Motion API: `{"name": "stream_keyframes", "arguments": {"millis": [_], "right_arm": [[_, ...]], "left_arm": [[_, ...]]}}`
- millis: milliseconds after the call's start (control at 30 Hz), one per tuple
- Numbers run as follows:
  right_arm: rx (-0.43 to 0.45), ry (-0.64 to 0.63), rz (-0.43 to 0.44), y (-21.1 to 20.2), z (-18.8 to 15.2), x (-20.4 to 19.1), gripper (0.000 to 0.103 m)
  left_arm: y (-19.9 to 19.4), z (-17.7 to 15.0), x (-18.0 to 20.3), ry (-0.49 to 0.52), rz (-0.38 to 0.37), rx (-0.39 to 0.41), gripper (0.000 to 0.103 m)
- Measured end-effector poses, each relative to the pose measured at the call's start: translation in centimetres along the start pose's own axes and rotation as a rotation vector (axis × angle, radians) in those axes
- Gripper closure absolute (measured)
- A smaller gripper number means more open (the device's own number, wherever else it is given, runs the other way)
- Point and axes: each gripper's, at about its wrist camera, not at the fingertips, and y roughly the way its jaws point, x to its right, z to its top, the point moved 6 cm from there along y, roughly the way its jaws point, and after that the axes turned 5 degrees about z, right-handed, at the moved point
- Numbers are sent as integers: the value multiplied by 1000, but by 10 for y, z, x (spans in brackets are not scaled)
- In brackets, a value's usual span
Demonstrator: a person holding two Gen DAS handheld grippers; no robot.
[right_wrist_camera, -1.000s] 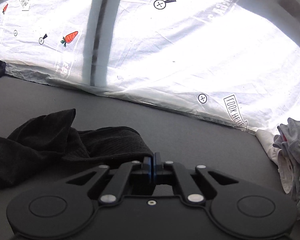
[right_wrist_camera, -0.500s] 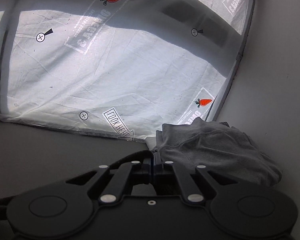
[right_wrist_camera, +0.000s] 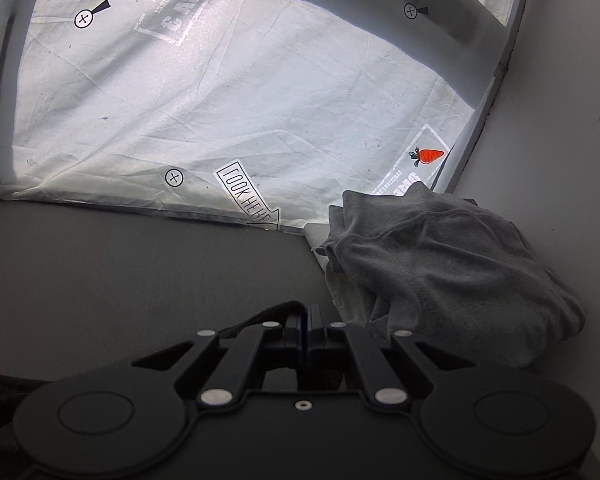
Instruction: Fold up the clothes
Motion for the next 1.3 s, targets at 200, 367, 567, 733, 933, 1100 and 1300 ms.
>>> {"name": "stream_keyframes", "arguments": {"millis": [200,367,567,733,933,1100,1300], "right_arm": [[-31,13,8,12,-2,-2,100],[-59,14,12,22,-1,1,100],[-115,-1,49,61,10,-2,100],[-112,-3,53,111,38,-9,96],[-83,121,32,129,51,-10,64],[-145,195,61,114,7,-8,58],[-149,430,164,100,-31,7,46]], "left_arm": [[27,27,24,-109,-64,-2,4],[52,50,33,-112,6,24,32],[78,79,20,-211,34,49,102],[85,99,17,-196,60,94,102],[87,112,9,-234,56,110,97],[77,101,23,-147,29,110,52],[67,82,46,74,125,124,28]]}}
